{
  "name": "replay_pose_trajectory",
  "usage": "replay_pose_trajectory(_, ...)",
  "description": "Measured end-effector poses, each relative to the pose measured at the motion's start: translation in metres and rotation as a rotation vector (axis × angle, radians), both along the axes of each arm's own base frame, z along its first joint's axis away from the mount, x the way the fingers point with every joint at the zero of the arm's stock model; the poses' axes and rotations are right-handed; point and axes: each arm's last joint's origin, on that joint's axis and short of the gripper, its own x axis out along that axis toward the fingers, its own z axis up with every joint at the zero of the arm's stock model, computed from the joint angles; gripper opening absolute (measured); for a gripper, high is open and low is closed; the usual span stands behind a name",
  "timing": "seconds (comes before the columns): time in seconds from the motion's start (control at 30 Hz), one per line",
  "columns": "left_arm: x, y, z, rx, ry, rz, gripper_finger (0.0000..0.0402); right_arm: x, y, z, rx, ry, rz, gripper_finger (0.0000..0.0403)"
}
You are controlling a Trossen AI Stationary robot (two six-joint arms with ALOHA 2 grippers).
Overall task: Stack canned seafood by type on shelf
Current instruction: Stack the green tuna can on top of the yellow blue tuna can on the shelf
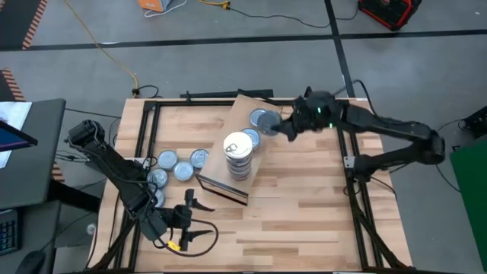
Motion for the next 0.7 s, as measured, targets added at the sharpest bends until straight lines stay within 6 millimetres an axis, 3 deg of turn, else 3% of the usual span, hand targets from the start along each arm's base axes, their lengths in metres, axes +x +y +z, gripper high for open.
replay_pose_trajectory(0.13,0.0,0.0,0.0,-0.043,0.001,0.013,0.0283,-0.006,-0.034,-0.01,0.099,0.012,0.043,0.0179)
replay_pose_trajectory(0.23,0.0,0.0,0.0,-0.052,0.001,0.015,0.0283,-0.006,-0.048,-0.015,0.136,-0.008,0.109,0.0177)
replay_pose_trajectory(0.43,0.001,0.001,0.0,-0.037,0.001,0.018,0.0283,0.008,-0.043,-0.017,0.181,-0.092,0.353,0.0172)
replay_pose_trajectory(0.7,0.007,0.007,0.0,-0.072,0.019,0.002,0.0283,0.031,-0.046,-0.012,0.208,-0.079,0.396,0.018)
